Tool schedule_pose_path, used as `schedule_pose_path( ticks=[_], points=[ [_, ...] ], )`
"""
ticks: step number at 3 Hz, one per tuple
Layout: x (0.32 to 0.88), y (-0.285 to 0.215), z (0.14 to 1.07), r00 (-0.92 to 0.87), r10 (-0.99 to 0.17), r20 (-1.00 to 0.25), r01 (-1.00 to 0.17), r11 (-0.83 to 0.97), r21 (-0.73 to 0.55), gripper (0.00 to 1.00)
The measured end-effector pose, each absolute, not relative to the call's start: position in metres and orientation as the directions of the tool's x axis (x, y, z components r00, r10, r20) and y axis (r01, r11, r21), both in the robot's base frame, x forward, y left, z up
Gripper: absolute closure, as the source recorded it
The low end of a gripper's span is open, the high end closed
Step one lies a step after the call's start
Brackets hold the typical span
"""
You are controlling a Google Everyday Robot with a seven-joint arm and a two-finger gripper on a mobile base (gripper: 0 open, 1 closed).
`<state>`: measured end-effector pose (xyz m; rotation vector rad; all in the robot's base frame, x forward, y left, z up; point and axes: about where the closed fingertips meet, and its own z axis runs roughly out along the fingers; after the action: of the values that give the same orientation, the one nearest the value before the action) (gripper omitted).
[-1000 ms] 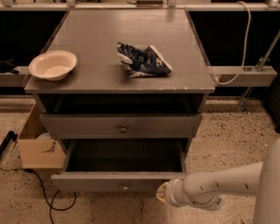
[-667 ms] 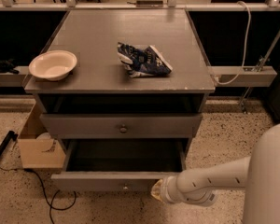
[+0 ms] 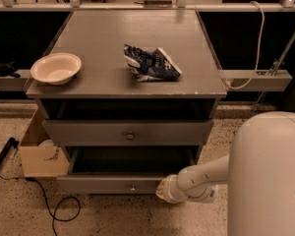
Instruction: Close middle drawer
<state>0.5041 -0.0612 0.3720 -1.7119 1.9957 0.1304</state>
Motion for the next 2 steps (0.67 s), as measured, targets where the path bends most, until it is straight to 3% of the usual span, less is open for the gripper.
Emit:
schedule_pose_path(
  ticks=[2],
  points=[
    [0.5269,-0.0602,0.3713,-0.085,-0.905,-0.417,-0.941,0.21,-0.265,1.0]
  ],
)
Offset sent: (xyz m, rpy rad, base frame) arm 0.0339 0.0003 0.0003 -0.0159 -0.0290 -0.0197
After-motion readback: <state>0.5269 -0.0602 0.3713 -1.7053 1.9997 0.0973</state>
